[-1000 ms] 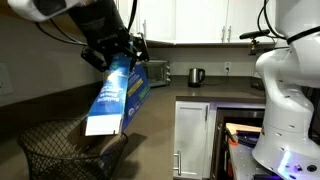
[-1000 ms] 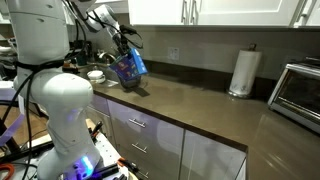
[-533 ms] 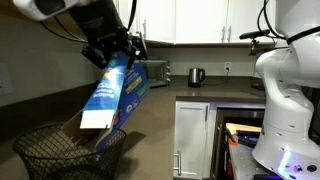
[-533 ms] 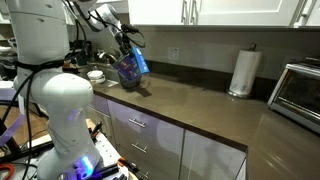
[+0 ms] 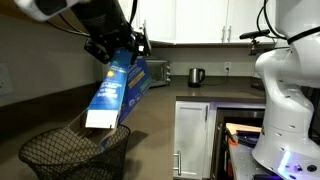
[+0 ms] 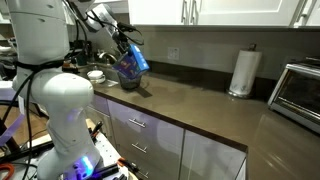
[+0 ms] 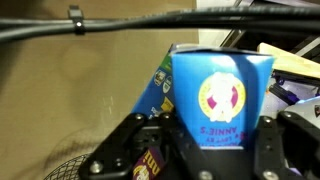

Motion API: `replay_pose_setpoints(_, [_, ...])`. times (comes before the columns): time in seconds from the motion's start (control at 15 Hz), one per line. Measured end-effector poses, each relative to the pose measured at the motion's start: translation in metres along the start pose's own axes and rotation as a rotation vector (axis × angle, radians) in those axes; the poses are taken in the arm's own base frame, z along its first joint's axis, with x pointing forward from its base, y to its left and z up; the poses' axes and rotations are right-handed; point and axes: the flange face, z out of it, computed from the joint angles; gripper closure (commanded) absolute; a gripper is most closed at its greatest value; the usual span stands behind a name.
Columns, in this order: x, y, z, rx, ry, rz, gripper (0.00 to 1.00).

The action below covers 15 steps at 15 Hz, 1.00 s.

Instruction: Pour the contents from the box into the black basket

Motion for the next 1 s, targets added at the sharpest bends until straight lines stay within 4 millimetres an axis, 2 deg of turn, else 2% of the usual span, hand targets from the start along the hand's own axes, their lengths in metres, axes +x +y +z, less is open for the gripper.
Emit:
replay_pose_setpoints(0.53, [0.023,-0.023,-0.024,-0.042,-0.122,-0.006,0.94])
replay_pose_setpoints(0.67, [0.027,-0.023,-0.026,-0.049,-0.151,-0.011,0.92])
replay_pose_setpoints(0.73, [0.028,-0.023,-0.026,-0.052,-0.167,-0.013,0.88])
replay_pose_setpoints(0.93, [0.032,-0.018,-0.022,-0.059,-0.209,-0.017,0.91])
replay_pose_setpoints(1.0, [0.033,-0.016,-0.021,-0.060,-0.219,-0.018,0.89])
